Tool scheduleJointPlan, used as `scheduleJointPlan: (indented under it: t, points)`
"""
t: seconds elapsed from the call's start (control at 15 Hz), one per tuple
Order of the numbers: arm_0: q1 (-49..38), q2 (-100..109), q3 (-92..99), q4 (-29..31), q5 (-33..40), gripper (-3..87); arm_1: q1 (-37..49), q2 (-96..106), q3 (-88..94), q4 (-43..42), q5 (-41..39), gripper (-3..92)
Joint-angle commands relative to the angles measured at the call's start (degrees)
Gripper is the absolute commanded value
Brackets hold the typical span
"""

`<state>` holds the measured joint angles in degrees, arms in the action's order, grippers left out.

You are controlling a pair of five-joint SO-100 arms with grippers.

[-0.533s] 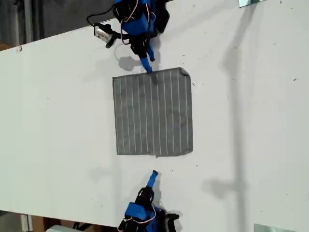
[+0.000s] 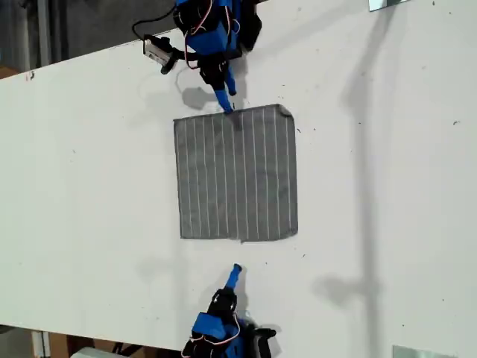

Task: Grasp corners of a square towel and fold twice.

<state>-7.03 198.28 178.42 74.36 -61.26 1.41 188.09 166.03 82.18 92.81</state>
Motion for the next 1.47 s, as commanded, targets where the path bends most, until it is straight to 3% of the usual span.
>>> scheduleJointPlan:
  t: [0.0,0.07,0.13,0.2,0.27,0.4,0.53,0.67,0.8,1.07,1.4]
  points:
    - [4.1,0.3,0.4,0.2,-22.3,19.2,2.9,0.1,-3.3,0.8,-1.2,27.9]
    - [6.1,0.3,0.3,-0.6,-21.6,22.3,2.5,0.1,-3.9,1.6,-1.2,33.1]
    - [6.4,0.3,0.3,-2.4,-25.8,26.7,0.0,0.5,-4.3,2.3,-1.2,43.8]
    - [6.8,0.3,-0.3,-1.9,-32.4,26.7,-1.1,0.5,-4.3,2.3,-1.2,46.0]
    - [6.6,0.4,-0.5,1.7,-40.3,18.4,0.6,0.5,-4.3,2.3,-1.2,42.6]
    - [0.0,0.4,-0.1,-3.1,-28.5,17.1,3.1,0.6,-4.2,1.1,-1.2,29.9]
    - [-2.5,0.2,0.4,-7.7,-25.0,24.5,-0.9,-2.9,-4.6,-14.9,-8.7,42.5]
    - [-10.2,-2.6,-1.4,-5.0,-17.9,24.3,-4.1,-44.6,-30.1,-6.9,-8.4,46.5]
    - [-12.8,-2.4,-1.8,-2.2,-17.7,23.9,-11.1,-62.5,-37.2,-6.8,-5.3,46.5]
    - [-12.4,-0.4,-1.1,-1.8,-17.9,23.4,-30.6,-63.1,-28.2,-8.3,15.8,46.6]
    - [-12.0,-0.6,-1.0,-2.1,-18.3,23.1,-31.6,-85.0,-33.1,-29.3,13.1,45.2]
